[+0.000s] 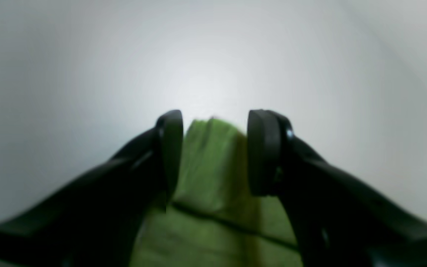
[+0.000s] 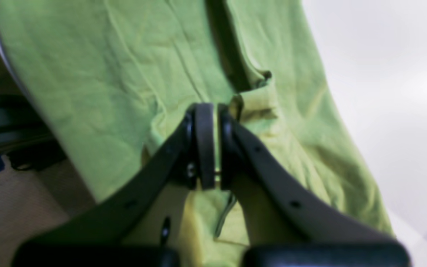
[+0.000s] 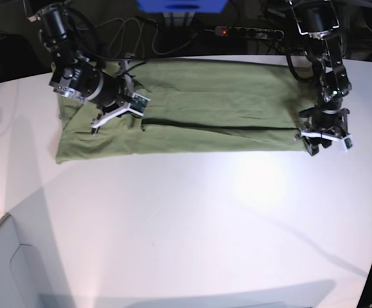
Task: Fold the T-shirt properly
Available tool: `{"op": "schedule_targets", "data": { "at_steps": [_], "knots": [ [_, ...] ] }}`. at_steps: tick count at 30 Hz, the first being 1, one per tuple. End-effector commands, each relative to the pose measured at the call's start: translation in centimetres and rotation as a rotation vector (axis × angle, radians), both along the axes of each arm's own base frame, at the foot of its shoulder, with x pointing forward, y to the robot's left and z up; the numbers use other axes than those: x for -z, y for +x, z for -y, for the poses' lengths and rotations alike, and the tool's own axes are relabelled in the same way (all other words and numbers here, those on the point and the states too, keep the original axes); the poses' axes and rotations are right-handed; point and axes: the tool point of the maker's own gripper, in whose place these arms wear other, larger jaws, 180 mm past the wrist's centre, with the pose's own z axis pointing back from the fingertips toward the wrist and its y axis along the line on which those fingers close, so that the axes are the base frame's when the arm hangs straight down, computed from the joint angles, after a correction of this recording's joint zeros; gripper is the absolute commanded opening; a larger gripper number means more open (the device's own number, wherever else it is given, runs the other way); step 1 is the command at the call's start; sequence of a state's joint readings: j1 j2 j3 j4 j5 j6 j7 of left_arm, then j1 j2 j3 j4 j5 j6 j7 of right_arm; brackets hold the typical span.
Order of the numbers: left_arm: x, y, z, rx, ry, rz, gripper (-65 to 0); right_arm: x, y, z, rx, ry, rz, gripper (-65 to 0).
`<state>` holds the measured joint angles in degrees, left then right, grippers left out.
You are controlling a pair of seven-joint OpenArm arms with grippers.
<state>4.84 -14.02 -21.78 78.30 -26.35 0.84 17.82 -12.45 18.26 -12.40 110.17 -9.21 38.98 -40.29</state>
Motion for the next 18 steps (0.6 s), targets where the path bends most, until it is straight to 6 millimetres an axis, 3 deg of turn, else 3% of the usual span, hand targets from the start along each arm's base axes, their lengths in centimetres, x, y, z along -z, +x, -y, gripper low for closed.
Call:
{"op": "schedule_targets", "data": {
  "at_steps": [1, 13, 18],
  "knots": [
    [-1.56, 1.01, -0.43, 0.006, 0.021, 0.05, -37.4, -0.46, 0.16, -0.13, -0.022, 0.012, 0.013, -65.0],
    [-1.5, 0.82, -0.23, 0.007, 0.019, 0.05, -38.1, -0.19, 0.09, -0.08, -0.019, 0.011, 0.005, -65.0],
    [-1.18, 0.41, -0.22, 0.007, 0.018, 0.039, -52.2, -0.19, 0.09, -0.08, -0.019, 0.011, 0.005, -65.0]
  ]
}}
